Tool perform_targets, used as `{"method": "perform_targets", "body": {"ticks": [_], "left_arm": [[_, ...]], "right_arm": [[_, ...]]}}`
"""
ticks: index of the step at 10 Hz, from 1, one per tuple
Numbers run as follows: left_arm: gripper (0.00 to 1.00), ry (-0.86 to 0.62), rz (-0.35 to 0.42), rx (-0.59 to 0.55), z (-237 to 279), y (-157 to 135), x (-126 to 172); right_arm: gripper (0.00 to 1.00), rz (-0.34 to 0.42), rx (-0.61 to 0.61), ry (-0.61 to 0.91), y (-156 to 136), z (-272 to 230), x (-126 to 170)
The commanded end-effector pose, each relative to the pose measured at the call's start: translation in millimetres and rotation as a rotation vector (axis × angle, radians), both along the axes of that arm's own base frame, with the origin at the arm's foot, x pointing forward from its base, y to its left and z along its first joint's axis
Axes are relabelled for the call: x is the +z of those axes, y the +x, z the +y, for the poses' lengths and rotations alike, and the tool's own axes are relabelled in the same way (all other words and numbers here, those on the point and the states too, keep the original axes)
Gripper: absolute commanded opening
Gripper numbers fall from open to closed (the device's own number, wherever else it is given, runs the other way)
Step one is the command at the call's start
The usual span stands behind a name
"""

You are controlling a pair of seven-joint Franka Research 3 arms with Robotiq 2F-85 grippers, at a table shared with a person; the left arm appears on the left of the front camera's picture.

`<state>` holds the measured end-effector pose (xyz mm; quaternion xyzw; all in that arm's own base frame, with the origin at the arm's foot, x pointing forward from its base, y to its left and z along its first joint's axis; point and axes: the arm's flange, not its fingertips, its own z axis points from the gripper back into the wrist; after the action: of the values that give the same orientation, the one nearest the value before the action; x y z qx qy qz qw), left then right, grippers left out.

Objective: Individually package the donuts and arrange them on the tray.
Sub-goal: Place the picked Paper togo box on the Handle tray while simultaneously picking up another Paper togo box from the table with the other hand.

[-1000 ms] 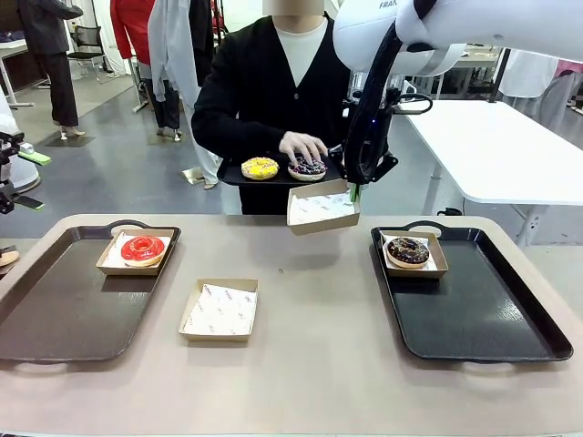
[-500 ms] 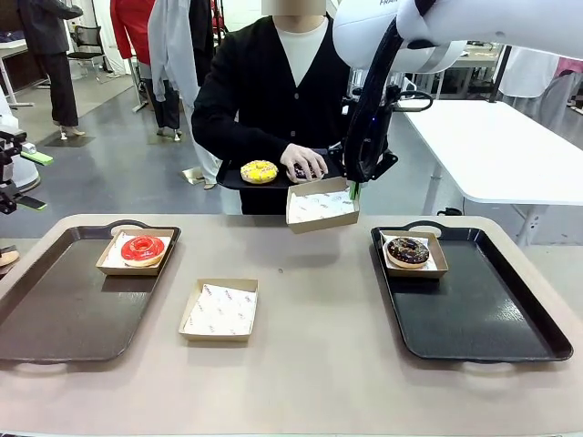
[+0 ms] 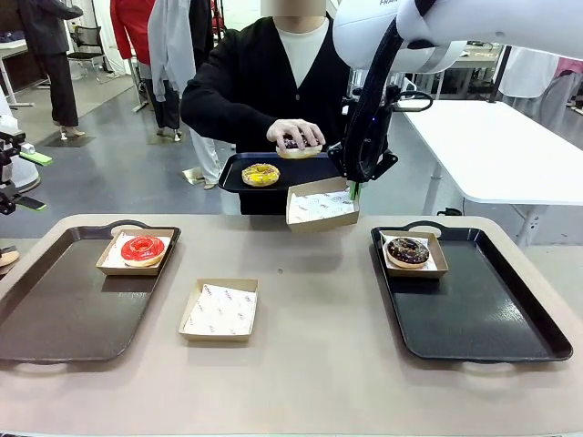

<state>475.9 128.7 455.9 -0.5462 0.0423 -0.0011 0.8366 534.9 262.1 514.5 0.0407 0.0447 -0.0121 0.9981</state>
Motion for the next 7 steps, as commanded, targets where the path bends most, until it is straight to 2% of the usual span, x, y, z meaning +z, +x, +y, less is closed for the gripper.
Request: {"method": "perform_targets", "body": {"ticks": [1,7], "left_arm": [[1.00,-0.010,-0.011,-0.012,1.7,-0.1,0.3],[1.00,-0.010,-0.011,-0.012,1.7,-0.1,0.3]], "right_arm": [[0.00,0.001,-0.002,-0.003,-3.2,-2.2,-0.4],[0.00,0.001,-0.002,-0.003,-3.2,-2.2,-0.4]]}}
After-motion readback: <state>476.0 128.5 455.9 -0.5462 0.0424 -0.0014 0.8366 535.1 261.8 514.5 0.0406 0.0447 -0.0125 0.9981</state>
